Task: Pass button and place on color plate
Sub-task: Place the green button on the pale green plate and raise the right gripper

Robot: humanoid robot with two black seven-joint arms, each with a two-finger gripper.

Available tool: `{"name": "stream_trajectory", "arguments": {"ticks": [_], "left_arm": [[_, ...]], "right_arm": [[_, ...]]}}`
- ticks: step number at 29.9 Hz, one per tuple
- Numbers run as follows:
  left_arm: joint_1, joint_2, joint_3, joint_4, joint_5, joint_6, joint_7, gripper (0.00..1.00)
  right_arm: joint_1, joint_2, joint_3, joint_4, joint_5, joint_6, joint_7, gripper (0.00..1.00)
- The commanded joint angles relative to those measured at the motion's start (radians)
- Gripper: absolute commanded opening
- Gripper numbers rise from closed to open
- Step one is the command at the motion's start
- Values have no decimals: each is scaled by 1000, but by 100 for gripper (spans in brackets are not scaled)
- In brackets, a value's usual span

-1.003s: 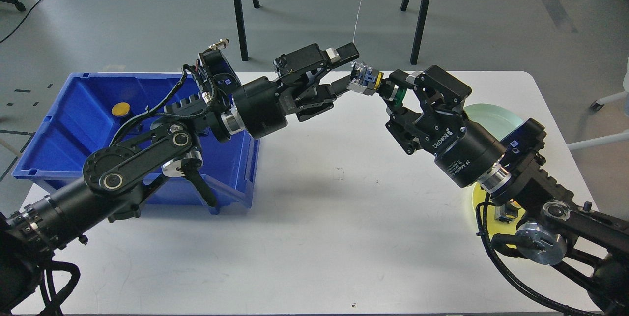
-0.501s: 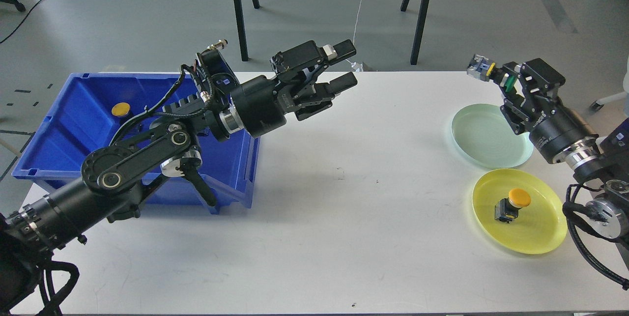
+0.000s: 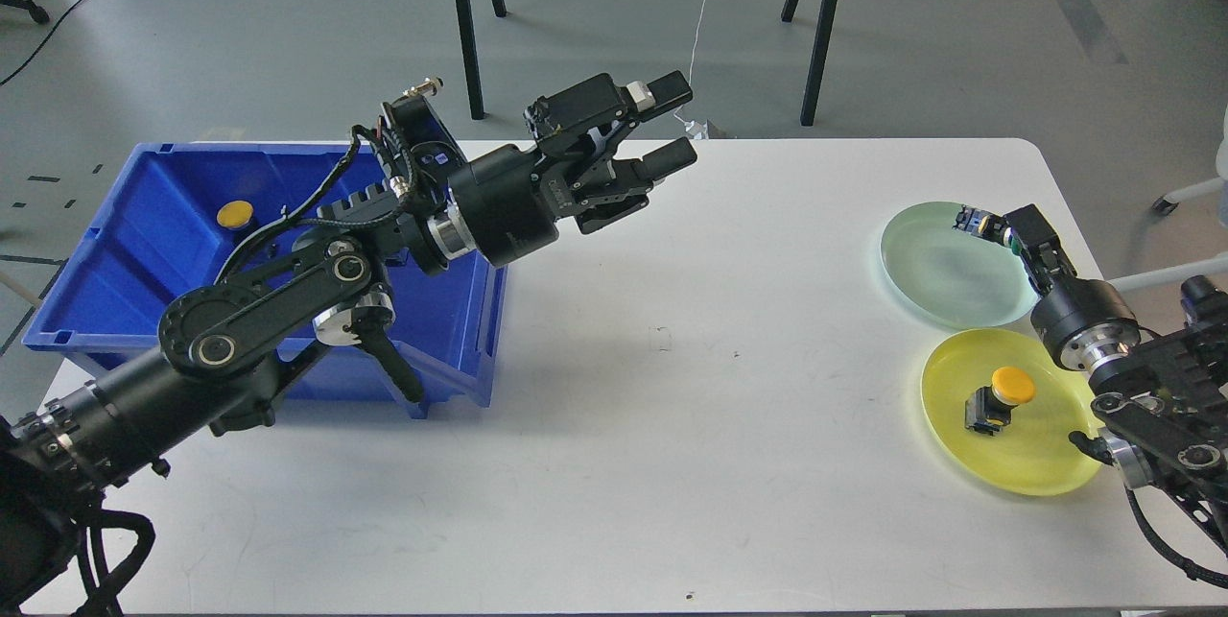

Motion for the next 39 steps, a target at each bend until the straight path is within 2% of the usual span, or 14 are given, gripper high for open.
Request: {"name": "stream_trajectory", "arguments": {"ticks": [1,2,5,7,11,17,21,25,30,33,36,37,38,39], "left_arm": [[0,0,1,1,0,0,0,84],[0,0,1,1,0,0,0,84],[0,0,1,1,0,0,0,84],[0,0,1,1,0,0,0,84],[0,2,1,2,0,0,0,84],[0,2,4,1,0,0,0,84],[0,0,4,2,0,0,0,84],[0,0,0,2,-5,3,0,85],[-6,-1,-11,79,-138,12,0,95],[-6,29,-52,97,-256,-3,0,98],[0,110,-123,107,-345,-22,0,99],[2,133,-134,116,-383,-22,0,99],[5,150,-135,133,-420,-22,0,99],[11,169,-137,163,-461,-22,0,99]], "right_arm": [[3,3,2,-1,6,-2,0,12],[3,3,5,1,6,-2,0,15],[2,3,13,2,10,-1,0,41],[-1,4,16,4,10,1,0,42],[-9,1,37,4,12,4,0,54],[-15,-6,51,8,38,7,0,55],[-14,-14,54,37,125,13,0,60],[-14,-104,109,219,252,56,0,65],[-17,-252,238,559,495,336,0,70],[-15,-266,299,636,575,520,0,73],[-23,-243,374,639,624,726,0,75],[-27,-220,391,621,648,781,0,78],[-26,-191,399,596,653,790,0,95],[-20,-143,404,570,655,790,0,99]]}}
